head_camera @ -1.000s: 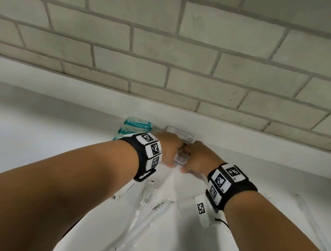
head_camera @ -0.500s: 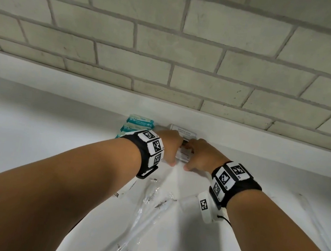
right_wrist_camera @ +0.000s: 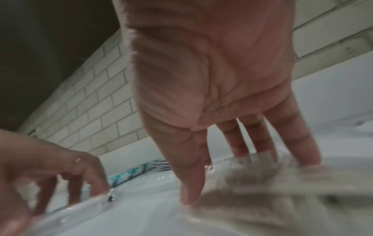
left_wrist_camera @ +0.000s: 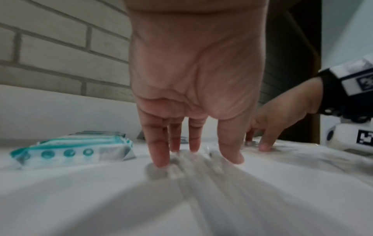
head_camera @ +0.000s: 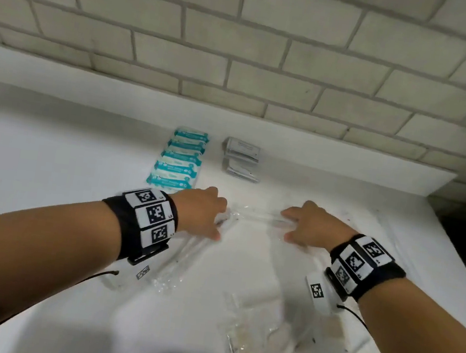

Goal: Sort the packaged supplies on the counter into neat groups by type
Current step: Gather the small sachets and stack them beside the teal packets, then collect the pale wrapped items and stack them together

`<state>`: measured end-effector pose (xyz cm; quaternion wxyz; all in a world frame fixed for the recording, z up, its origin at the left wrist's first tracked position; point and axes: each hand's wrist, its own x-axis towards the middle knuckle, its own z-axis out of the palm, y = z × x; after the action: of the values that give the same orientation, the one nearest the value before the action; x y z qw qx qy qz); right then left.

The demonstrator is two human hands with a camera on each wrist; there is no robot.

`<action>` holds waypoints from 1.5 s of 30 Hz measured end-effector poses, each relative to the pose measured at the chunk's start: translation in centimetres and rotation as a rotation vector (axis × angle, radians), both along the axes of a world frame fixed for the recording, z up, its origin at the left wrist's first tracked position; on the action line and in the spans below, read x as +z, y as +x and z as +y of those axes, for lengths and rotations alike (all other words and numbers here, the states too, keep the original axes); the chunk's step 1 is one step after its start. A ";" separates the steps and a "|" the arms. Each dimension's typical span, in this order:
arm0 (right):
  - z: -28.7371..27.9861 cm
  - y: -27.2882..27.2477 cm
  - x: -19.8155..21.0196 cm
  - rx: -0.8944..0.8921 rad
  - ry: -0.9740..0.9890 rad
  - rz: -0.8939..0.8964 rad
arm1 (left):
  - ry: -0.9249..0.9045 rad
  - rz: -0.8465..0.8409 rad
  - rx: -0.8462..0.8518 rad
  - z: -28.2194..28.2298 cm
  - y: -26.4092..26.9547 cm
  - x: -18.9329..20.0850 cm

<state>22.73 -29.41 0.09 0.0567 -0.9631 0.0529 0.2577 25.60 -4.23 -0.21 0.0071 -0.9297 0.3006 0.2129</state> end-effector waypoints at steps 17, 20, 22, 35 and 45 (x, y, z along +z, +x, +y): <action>-2.6 -16.4 4.1 -0.049 0.019 -0.042 | -0.005 0.104 -0.477 -3.2 -14.1 0.5; -2.5 -17.5 2.7 -0.117 -0.087 0.016 | -0.014 0.011 -0.457 -3.9 -14.8 -0.8; -2.4 -17.9 0.9 -0.188 -0.143 -0.012 | -0.001 0.004 -0.363 -4.1 -14.6 -0.9; -5.6 -16.0 0.0 -0.315 0.324 -0.203 | -0.251 0.076 0.166 -7.6 -15.3 -1.3; -10.9 -13.5 -0.2 -0.195 0.185 -0.019 | -0.276 0.097 0.263 -10.5 -16.8 -3.0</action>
<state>9.23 -40.31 -0.08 0.1704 -0.9464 0.1219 0.2456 8.75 -14.76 -3.18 -0.1628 -0.9417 0.2031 0.2130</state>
